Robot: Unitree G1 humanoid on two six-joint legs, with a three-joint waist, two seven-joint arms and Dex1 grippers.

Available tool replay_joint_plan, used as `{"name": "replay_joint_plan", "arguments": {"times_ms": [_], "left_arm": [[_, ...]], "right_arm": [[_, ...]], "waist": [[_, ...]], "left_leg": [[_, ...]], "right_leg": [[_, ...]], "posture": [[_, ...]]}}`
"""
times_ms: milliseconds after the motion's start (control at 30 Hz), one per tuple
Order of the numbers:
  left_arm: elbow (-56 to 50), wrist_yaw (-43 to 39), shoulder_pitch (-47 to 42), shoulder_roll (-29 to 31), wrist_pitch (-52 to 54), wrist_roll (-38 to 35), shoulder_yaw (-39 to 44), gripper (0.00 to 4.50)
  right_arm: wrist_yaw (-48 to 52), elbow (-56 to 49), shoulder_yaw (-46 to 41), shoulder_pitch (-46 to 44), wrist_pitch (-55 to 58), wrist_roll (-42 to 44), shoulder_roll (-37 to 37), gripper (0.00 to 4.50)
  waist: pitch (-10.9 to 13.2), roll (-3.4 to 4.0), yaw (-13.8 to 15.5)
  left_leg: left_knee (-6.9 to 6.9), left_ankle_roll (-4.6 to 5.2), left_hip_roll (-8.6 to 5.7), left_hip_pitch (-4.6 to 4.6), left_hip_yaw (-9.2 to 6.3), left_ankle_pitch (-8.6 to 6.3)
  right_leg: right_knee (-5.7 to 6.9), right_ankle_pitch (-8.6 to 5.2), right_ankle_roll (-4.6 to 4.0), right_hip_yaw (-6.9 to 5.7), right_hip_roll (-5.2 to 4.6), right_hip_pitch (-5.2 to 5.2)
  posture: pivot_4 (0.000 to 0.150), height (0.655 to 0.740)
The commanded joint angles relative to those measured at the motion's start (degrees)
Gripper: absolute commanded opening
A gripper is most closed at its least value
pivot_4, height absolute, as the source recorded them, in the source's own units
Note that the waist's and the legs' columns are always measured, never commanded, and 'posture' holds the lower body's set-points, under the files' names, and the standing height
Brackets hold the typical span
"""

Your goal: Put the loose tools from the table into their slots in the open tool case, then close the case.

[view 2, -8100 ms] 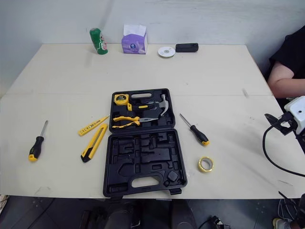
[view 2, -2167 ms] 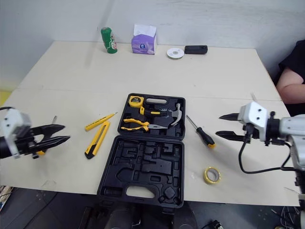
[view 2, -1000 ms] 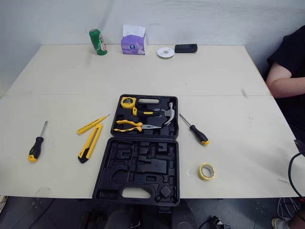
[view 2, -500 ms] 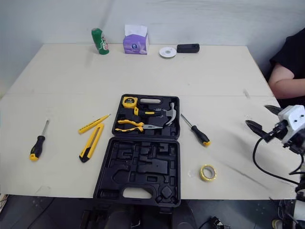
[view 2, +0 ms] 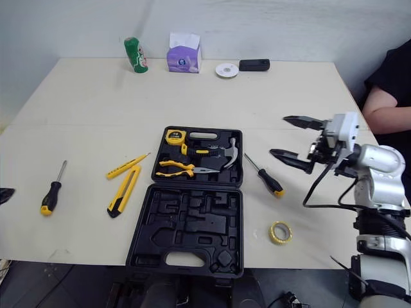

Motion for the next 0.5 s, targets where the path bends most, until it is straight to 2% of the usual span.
{"name": "replay_joint_plan", "arguments": {"times_ms": [33,167,267,500], "left_arm": [[-3.3,3.58,-4.69,1.77,7.11,1.78,-3.27,4.45],[-1.88,7.89,-9.81,2.4,8.3,3.08,-10.51,4.45],[2.29,10.48,-13.81,0.12,8.3,6.55,-14.65,4.45],[6.82,9.13,-19.03,-1.86,6.63,9.91,-23.96,4.45]], "right_arm": [[1.53,-7.44,1.28,-1.02,4.85,3.72,0.62,4.5],[1.8,-13.88,3.64,-1.87,10.38,6.57,2.51,4.5],[1.86,-16.91,5.26,-2.29,12.61,7.28,3.9,4.5],[3.28,-21.04,8.62,-1.97,12.92,6.39,6.46,4.5]], "waist": [[0.0,0.0,0.12],[0.0,0.0,0.74],[0.0,0.0,1.23],[-0.01,-0.04,1.68]], "left_leg": [[0.0,-0.02,-0.01,-0.01,0.01,0.01],[0.01,-0.08,0.01,-0.01,0.0,0.0],[0.01,-0.16,-0.01,-0.04,0.0,-0.05],[0.04,-0.14,-0.02,-0.08,0.01,-0.06]], "right_leg": [[0.0,0.0,0.0,0.01,0.0,-0.02],[0.01,0.0,-0.01,0.01,0.03,-0.04],[-0.02,0.0,-0.01,0.02,0.01,-0.06],[-0.03,0.0,-0.01,0.0,0.01,-0.08]], "posture": [[0.15,0.74],[0.15,0.74],[0.15,0.74],[0.15,0.74]]}}
